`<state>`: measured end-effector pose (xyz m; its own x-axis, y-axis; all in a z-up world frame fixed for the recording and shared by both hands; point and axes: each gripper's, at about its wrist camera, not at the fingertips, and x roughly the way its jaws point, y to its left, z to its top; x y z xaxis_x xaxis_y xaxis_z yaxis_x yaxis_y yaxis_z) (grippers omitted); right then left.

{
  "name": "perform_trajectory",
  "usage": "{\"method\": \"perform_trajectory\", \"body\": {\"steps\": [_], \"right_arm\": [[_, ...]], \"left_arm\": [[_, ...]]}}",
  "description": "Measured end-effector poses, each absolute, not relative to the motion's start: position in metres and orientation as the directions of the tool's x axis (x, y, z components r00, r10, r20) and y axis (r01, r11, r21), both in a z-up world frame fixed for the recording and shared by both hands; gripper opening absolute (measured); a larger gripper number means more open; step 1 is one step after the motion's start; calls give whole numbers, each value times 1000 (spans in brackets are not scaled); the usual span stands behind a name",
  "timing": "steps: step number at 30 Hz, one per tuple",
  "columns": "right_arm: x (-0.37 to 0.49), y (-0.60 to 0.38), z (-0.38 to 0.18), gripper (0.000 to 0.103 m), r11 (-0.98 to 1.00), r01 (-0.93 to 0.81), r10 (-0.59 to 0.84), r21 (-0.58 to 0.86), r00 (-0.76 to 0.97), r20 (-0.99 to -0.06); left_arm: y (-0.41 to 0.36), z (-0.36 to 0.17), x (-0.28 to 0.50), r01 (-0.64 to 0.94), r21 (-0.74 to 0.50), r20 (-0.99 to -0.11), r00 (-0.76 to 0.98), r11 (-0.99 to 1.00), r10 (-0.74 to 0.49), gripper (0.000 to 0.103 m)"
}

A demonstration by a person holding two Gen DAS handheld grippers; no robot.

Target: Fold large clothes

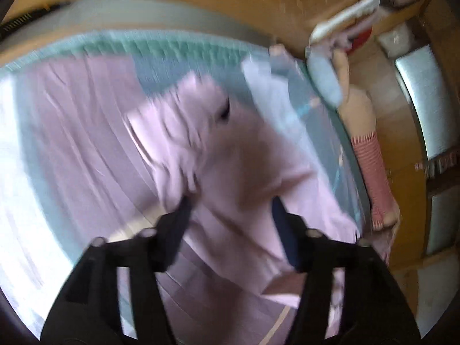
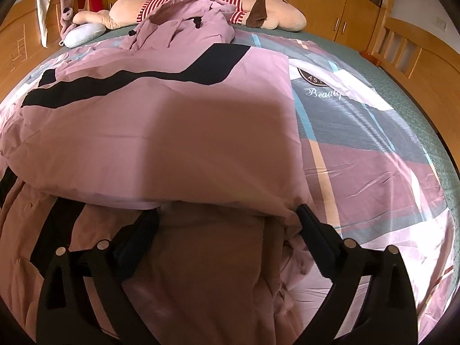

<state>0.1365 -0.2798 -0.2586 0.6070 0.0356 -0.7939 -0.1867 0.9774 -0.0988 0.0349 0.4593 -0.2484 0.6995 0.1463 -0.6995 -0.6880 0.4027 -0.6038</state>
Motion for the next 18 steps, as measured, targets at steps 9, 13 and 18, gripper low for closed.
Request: {"method": "perform_trajectory", "body": {"steps": [9, 13, 18], "right_arm": [[137, -278, -259, 99, 977, -187, 32, -104, 607, -794], [137, -278, -260, 99, 977, -187, 33, -103, 607, -794], [138, -277, -260, 100, 975, -189, 24, -115, 605, -796]], "left_arm": [[470, -263, 35, -737, -568, -734, 655, 366, 180, 65], [476, -272, 39, -663, -659, -676, 729, 355, 106, 6], [441, -206, 51, -354, -849, -394, 919, 393, -24, 4]]}}
